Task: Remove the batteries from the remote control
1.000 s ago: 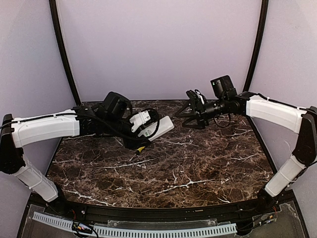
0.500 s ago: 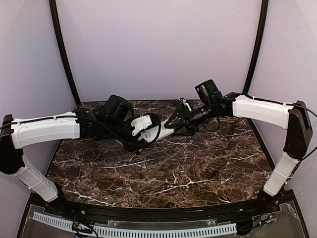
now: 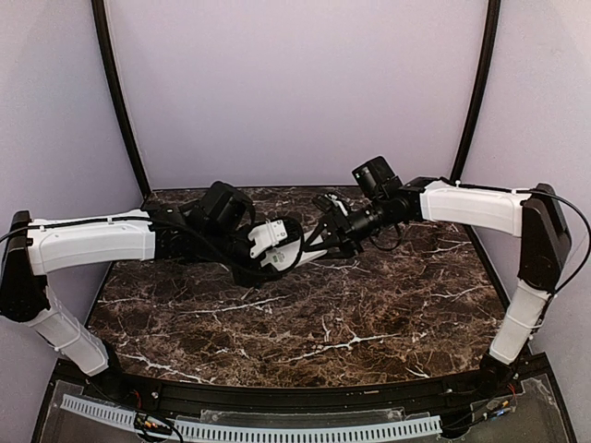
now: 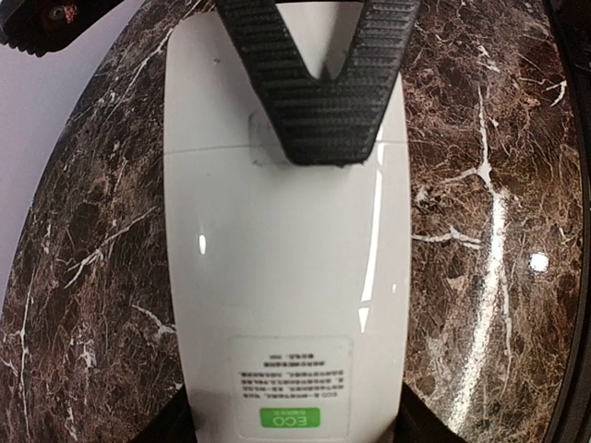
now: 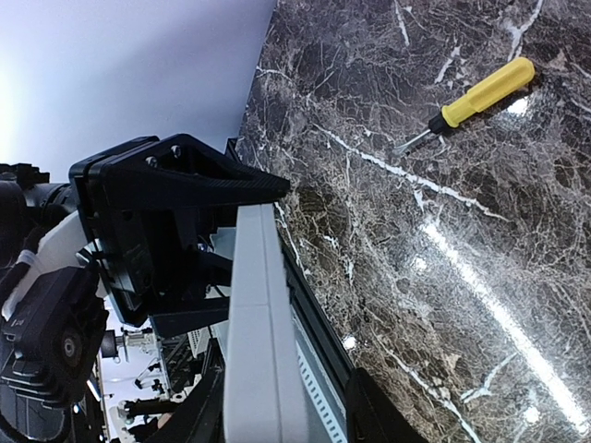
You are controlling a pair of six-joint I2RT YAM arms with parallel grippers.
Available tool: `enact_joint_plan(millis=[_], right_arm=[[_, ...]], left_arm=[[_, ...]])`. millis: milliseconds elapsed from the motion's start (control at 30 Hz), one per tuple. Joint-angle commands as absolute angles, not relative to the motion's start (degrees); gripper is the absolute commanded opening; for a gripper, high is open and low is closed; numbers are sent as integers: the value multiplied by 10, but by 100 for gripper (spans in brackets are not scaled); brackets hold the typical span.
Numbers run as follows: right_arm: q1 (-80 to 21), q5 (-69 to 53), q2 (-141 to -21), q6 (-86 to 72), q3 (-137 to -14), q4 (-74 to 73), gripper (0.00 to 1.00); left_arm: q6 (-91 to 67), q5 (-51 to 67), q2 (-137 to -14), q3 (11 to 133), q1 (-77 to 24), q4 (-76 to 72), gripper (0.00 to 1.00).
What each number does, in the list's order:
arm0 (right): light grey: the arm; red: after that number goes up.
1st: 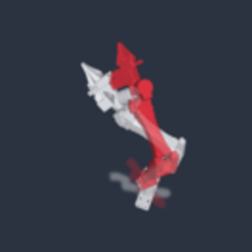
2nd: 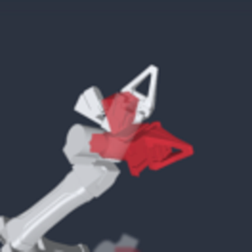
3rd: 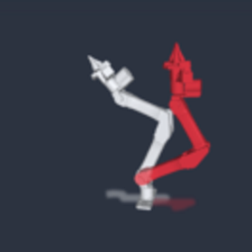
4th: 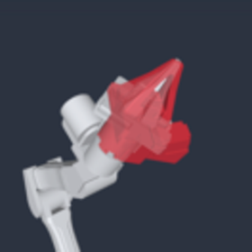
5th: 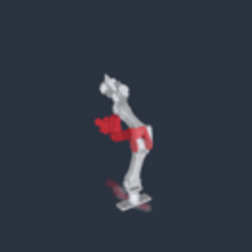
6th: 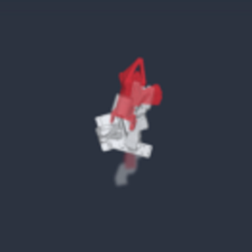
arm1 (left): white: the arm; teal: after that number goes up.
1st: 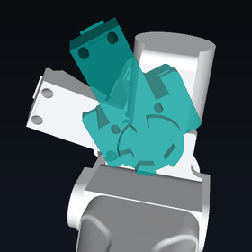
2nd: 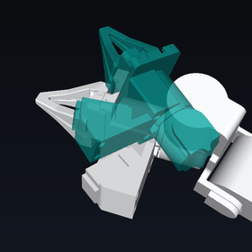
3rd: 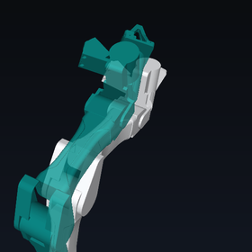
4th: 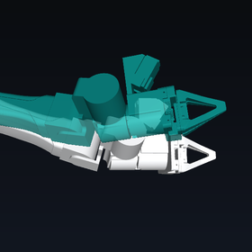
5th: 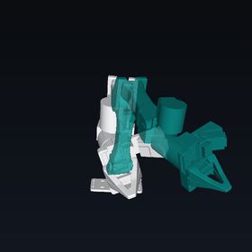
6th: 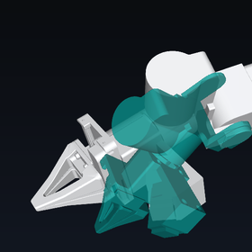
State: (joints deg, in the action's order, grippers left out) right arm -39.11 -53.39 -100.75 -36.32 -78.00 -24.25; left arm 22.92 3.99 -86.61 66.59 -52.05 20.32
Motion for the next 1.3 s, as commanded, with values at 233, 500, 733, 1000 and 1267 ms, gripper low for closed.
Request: enact_joint_plan(millis=[233, 500, 733, 1000, 1267], right_arm=[[-400, -552, -1020, -358, -781, -229, 23], [-402, -557, -1003, -363, -751, -200, 0], [-402, -543, -977, -367, -726, -171, 0], [-398, -497, -942, -377, -703, -119, 0], [-383, -426, -900, -387, -670, -49, 0]], left_arm=[[229, 32, -870, 675, -528, 216, 0], [223, 21, -882, 709, -529, 257, 4], [215, 19, -878, 706, -529, 256, 59], [204, 7, -851, 693, -528, 234, 98], [149, -10, -799, 679, -500, 188, 99]])
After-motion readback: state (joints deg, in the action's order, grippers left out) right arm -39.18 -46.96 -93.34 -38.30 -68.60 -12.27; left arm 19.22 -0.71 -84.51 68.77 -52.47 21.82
